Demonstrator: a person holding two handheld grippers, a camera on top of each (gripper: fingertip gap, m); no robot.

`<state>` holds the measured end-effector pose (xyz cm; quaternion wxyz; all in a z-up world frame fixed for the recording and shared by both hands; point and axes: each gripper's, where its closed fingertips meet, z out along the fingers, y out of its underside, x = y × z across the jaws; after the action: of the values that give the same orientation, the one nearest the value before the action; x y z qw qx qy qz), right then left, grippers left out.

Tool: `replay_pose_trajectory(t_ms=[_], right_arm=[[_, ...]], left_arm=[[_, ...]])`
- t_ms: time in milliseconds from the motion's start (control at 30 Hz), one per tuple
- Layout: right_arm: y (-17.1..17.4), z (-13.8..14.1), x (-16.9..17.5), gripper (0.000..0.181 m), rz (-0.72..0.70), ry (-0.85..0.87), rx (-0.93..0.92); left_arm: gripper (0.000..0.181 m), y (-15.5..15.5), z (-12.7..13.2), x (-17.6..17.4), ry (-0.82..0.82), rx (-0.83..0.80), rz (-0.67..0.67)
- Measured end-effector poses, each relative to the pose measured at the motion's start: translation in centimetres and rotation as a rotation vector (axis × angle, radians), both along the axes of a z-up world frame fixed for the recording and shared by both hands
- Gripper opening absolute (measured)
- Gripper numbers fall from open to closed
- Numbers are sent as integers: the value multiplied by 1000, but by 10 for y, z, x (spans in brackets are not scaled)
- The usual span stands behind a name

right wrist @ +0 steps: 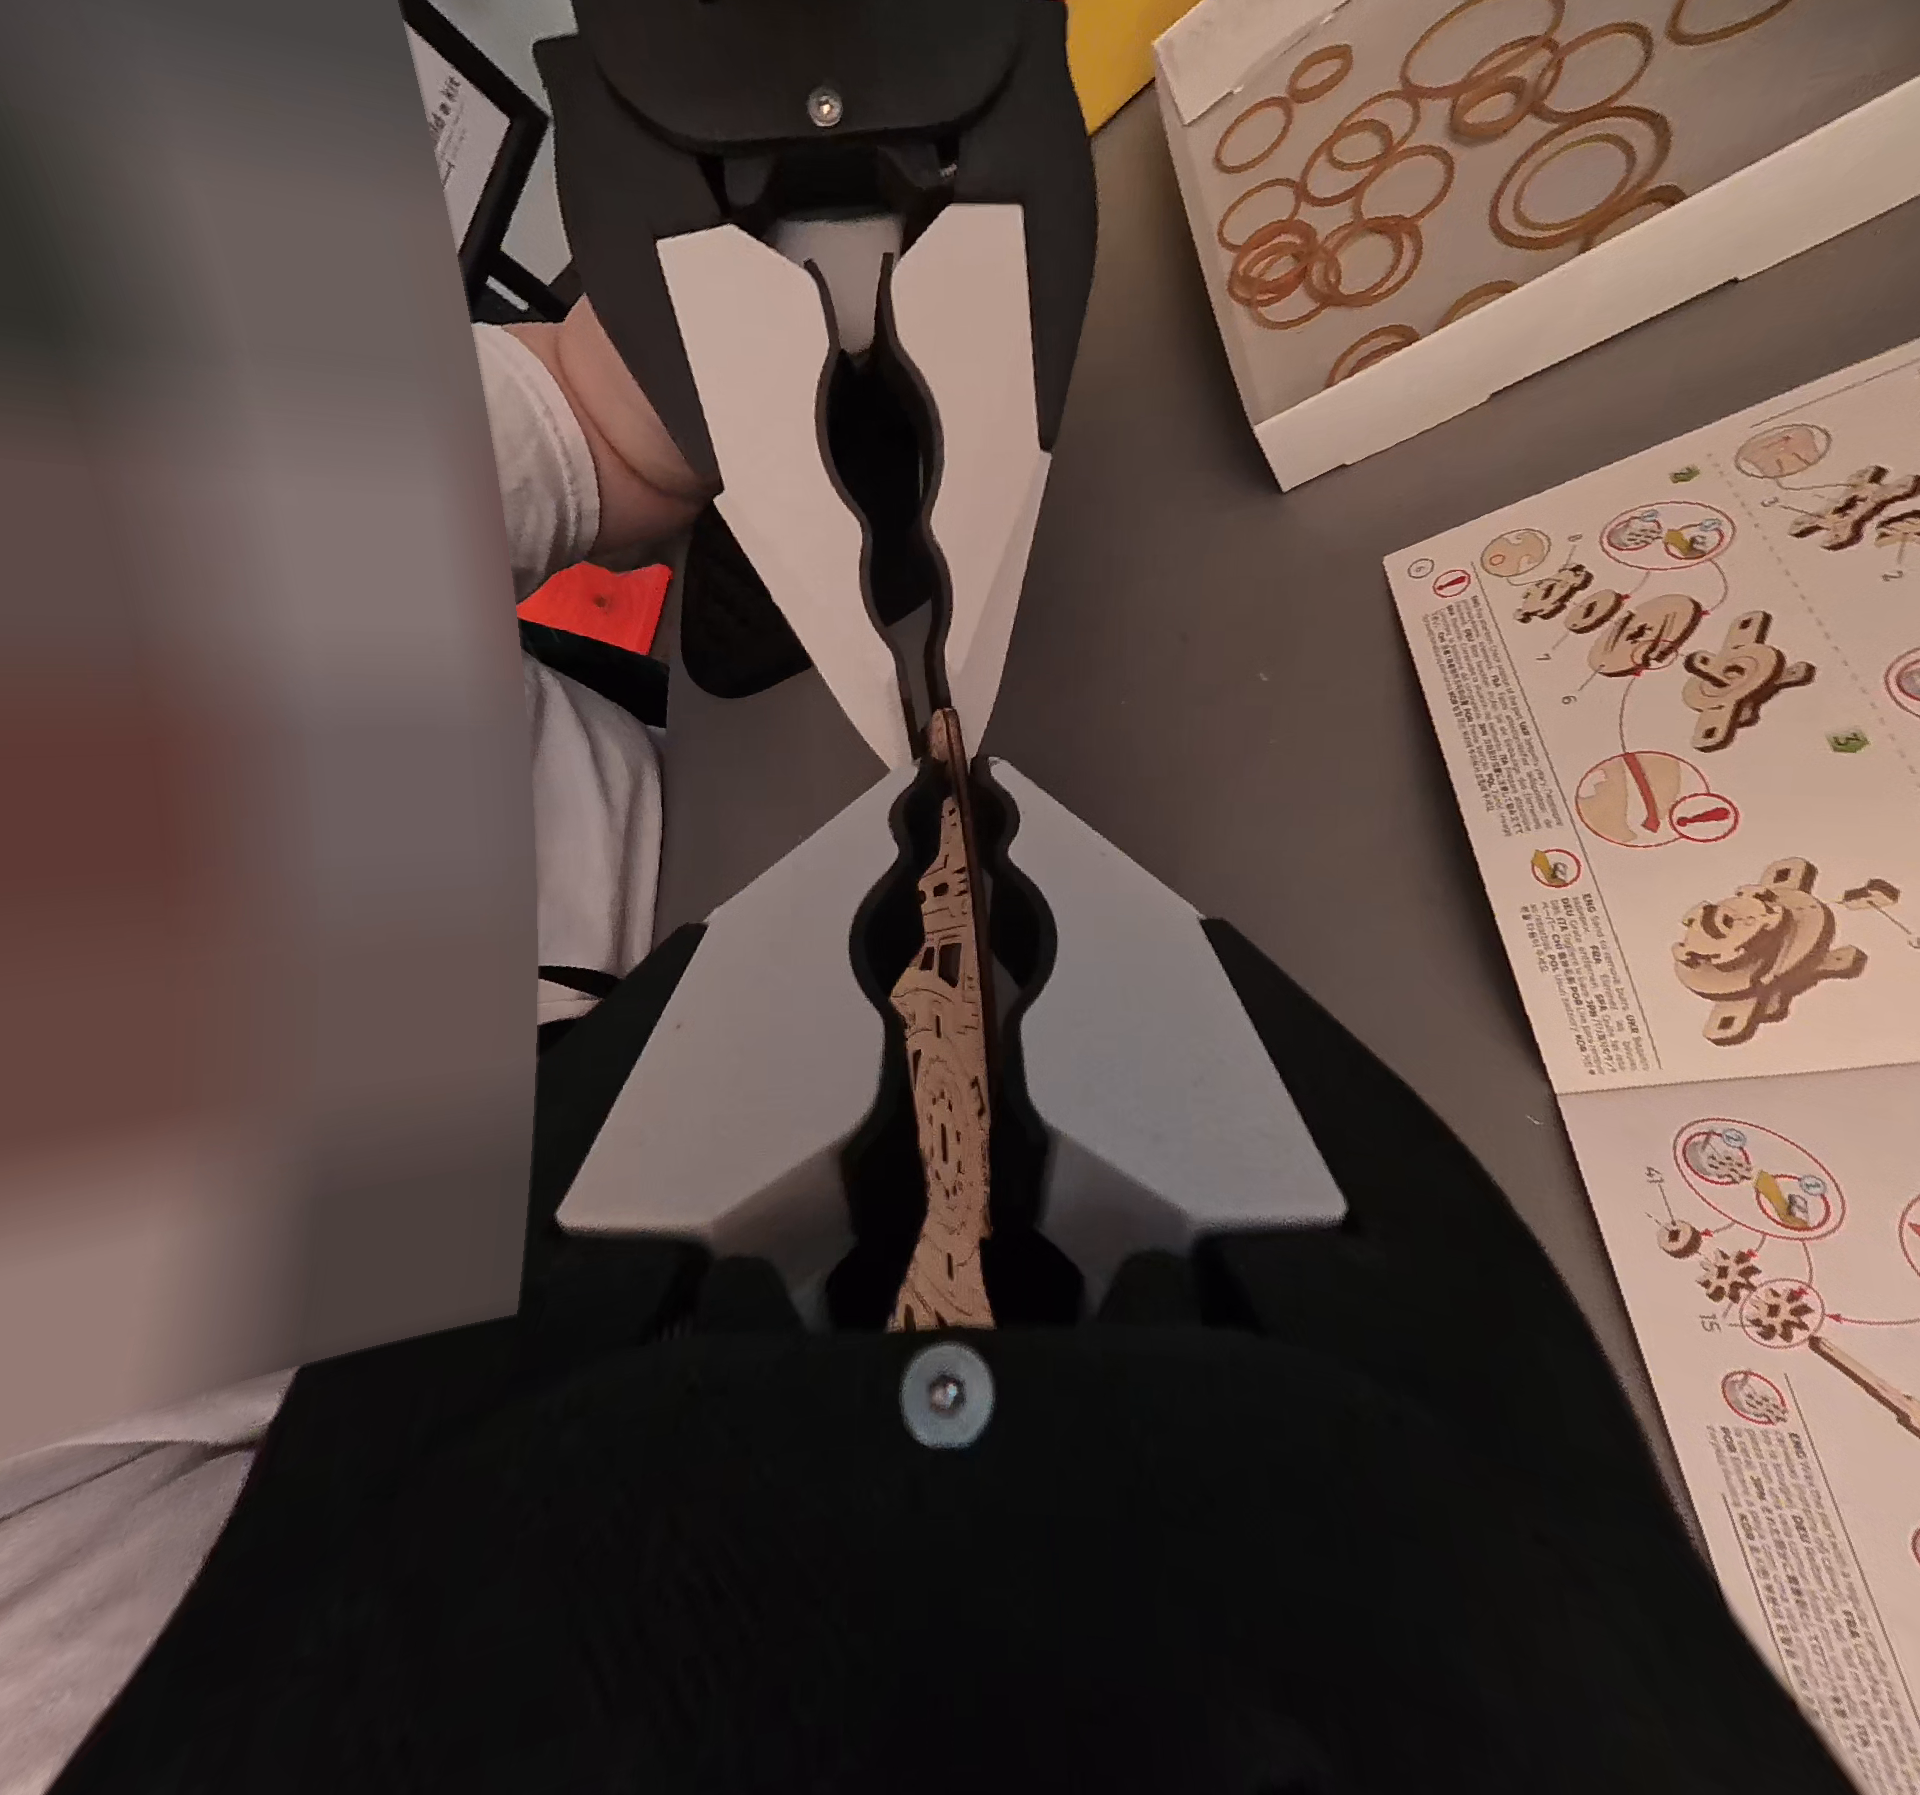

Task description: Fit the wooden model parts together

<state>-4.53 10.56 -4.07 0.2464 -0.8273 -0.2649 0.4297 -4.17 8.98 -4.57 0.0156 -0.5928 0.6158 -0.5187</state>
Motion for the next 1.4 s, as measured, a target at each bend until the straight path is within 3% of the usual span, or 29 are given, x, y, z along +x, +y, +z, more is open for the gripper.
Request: replay_pose_trajectory(t_ms=[167,400,567,767,1400], right_arm=[[3,-5,0,4,-26,-9,-22],[4,-3,0,3,-22,-5,-4],[9,-14,4,5,-77,-92,-15],[-1,0,1,5,-32,9,-35],[-7,-3,0,3,5,41,-93]], left_arm=[[2,3,-5,0,11,76,9],[3,4,-5,1,2,11,-8],[5,10,-16,3,24,164,31],[2,0,-1,1,-6,-14,-20],[2,-4,-3,1,-11,-15,-38]])
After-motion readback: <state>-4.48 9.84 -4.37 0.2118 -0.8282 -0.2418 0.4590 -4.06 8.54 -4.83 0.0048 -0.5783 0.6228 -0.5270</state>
